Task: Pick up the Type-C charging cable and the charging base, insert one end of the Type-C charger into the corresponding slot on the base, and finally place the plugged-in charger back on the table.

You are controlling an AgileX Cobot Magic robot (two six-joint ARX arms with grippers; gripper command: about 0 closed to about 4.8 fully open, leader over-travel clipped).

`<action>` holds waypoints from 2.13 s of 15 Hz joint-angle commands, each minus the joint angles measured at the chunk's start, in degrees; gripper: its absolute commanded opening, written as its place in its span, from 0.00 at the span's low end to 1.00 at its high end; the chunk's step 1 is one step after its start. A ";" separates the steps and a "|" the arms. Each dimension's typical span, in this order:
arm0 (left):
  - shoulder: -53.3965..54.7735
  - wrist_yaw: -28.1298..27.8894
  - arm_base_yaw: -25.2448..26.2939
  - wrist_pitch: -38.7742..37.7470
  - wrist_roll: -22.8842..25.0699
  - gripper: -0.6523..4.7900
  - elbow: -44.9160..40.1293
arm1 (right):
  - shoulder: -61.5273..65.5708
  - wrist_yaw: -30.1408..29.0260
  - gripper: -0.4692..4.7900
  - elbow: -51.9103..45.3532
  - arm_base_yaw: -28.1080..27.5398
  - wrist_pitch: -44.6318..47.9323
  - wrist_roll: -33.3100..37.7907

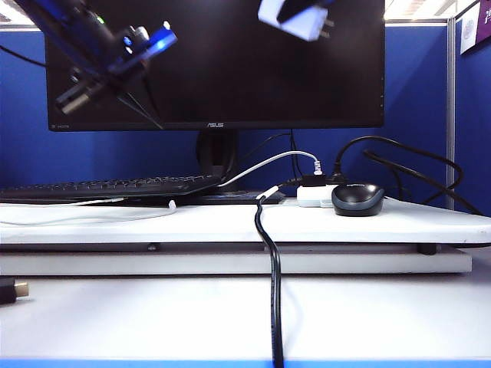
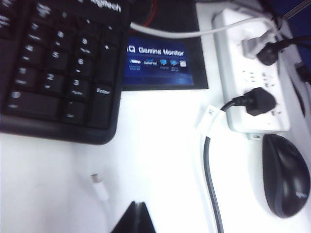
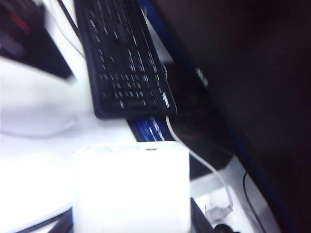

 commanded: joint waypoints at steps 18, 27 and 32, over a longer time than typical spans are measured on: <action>9.03 -7.89 -4.94 -0.76 -14.01 0.62 0.68 | -2.45 -2.25 0.09 0.33 0.11 -0.70 1.31; 12.20 -8.79 -4.98 0.42 -14.93 0.62 0.70 | -2.49 -2.25 0.09 0.33 0.11 -0.81 1.33; 13.07 -10.05 -4.98 1.46 -15.32 0.55 0.70 | -2.51 -2.25 0.09 0.33 0.11 -0.96 1.31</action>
